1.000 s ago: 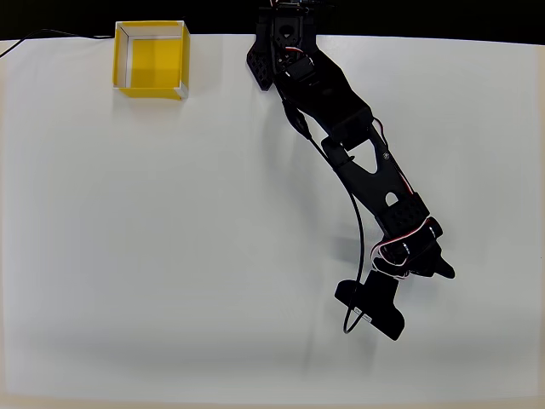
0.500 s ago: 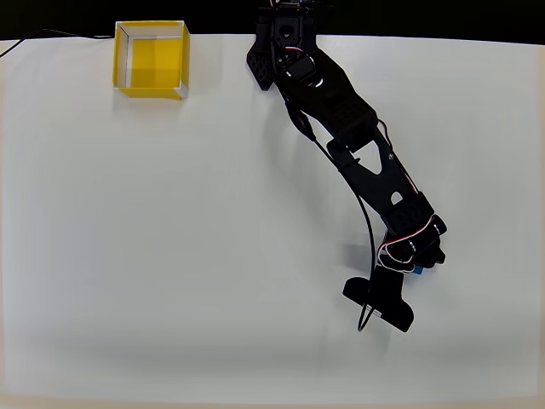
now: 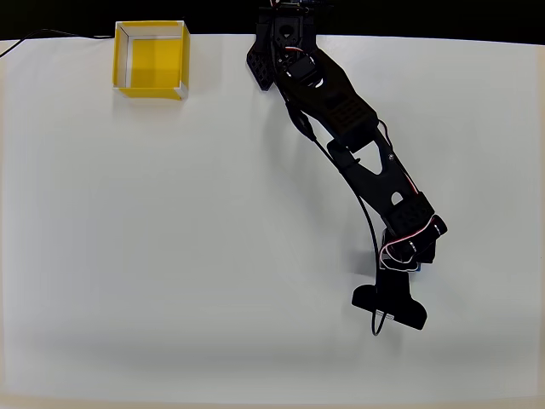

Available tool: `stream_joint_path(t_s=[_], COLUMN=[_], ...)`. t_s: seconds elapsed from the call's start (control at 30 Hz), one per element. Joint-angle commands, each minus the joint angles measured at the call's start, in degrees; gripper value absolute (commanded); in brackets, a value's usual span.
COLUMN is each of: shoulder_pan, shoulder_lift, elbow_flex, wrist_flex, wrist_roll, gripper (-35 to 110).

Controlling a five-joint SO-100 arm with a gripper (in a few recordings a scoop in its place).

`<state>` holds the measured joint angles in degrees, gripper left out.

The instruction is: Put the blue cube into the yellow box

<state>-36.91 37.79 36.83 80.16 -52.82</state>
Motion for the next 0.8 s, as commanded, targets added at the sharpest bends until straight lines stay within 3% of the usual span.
stream_joint_path(t_s=[0.0, 0.33, 0.77], shoulder_pan=[1.41, 15.29, 46.85], shoulder_lift=[14.50, 34.10, 54.67], elbow_flex=[-7.12, -2.29, 25.40], wrist_flex=[2.11, 1.67, -19.42], wrist_roll=[-5.98, -20.83, -41.40], gripper=[12, 9, 9])
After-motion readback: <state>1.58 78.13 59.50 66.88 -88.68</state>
